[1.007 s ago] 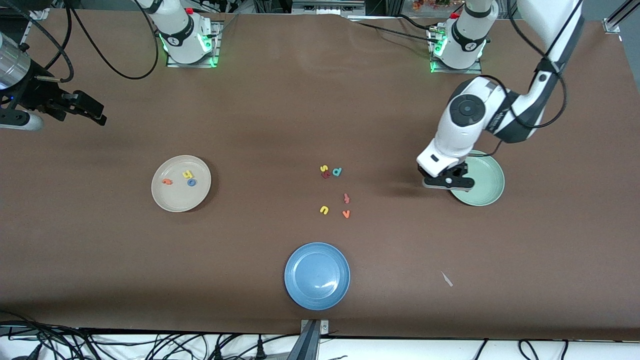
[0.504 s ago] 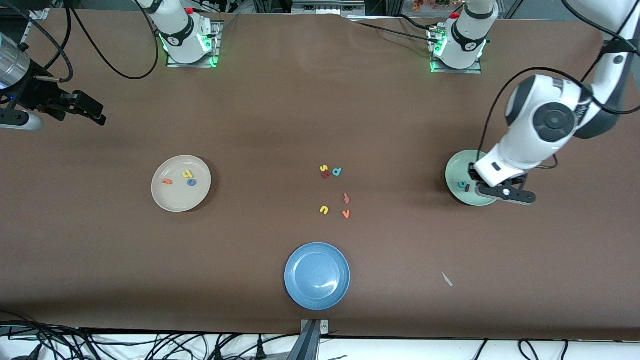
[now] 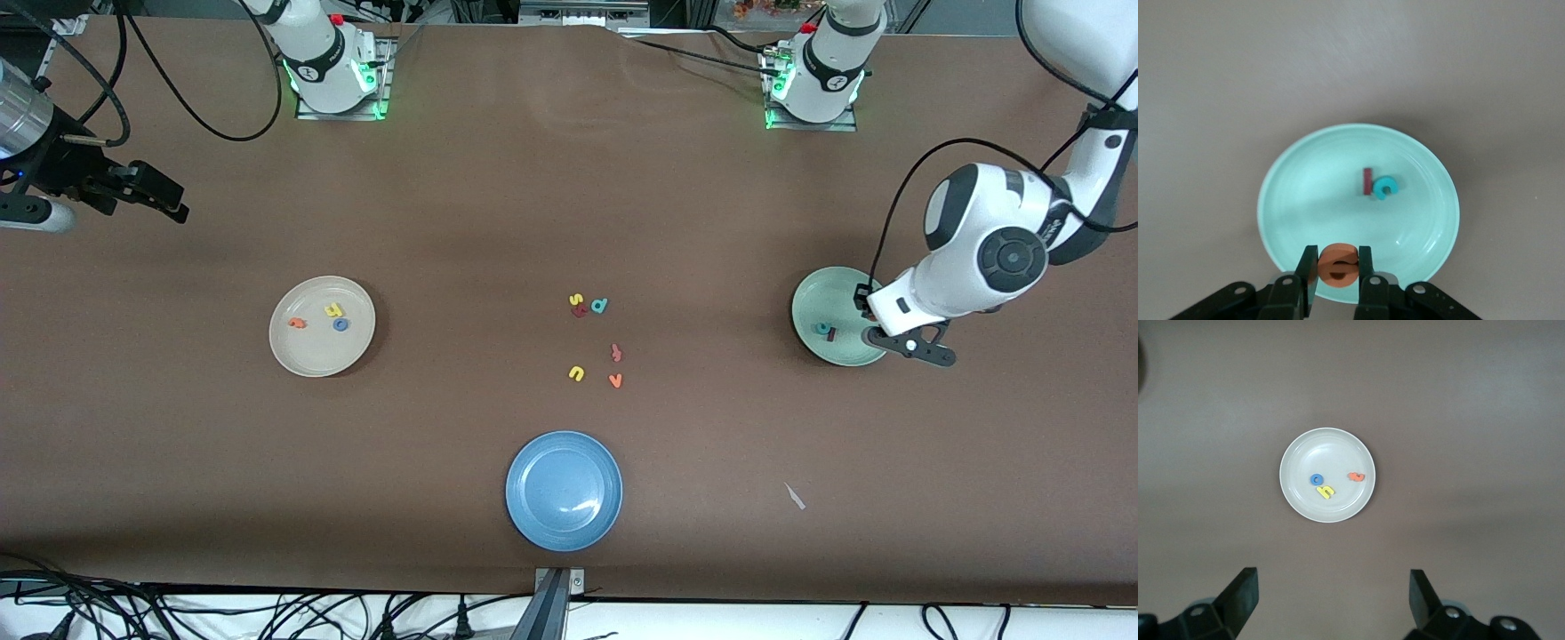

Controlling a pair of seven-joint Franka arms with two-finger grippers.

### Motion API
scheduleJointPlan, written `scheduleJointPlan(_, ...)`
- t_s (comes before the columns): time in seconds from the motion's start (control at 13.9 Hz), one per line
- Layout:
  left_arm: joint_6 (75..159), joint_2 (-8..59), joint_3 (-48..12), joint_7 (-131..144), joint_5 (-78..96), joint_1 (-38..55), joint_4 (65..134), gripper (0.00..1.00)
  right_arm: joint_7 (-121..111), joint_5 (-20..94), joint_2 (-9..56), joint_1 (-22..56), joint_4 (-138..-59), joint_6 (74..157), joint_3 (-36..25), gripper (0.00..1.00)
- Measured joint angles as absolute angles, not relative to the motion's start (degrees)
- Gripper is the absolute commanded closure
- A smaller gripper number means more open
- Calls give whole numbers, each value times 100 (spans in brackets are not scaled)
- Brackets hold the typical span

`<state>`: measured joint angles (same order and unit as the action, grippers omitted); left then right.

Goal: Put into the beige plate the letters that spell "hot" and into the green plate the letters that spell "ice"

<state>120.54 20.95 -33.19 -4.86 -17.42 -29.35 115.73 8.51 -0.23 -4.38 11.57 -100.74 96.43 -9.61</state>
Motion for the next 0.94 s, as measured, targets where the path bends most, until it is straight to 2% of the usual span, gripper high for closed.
scheduleJointPlan(0.07, 12053, 2158, -3318, -486, -1742, -2936, 11598, 90, 851, -23, -438, 1157, -10074, 9642, -962, 0)
scheduleJointPlan(0.14, 12044, 2202, -3318, -486, -1742, -2941, 11615, 78, 851, -23, -438, 1157, -10074, 9642, -961, 0)
scheduleJointPlan(0.22, 12039, 2226, -3316, -486, -1742, -2958, 11639, 50, 851, -23, -438, 1157, -10074, 9642, -961, 0)
scheduleJointPlan(0.29, 12038, 2232, -3315, -486, -1742, -2992, 11666, 6, 851, -23, -438, 1157, -10074, 9642, -962, 0)
scheduleJointPlan(0.36, 12038, 2232, -3314, -486, -1742, -3027, 11674, 0, 851, -23, -438, 1157, -10074, 9642, -961, 0)
scheduleJointPlan(0.58, 11738, 2185, -3322, -486, -1742, -3070, 11455, 0, 851, -23, -438, 1157, -10075, 9641, -961, 0)
scheduleJointPlan(0.94, 10530, 1998, -3509, -591, -1681, -3067, 9903, 0, 851, -23, -438, 1157, -10075, 9635, -961, 0)
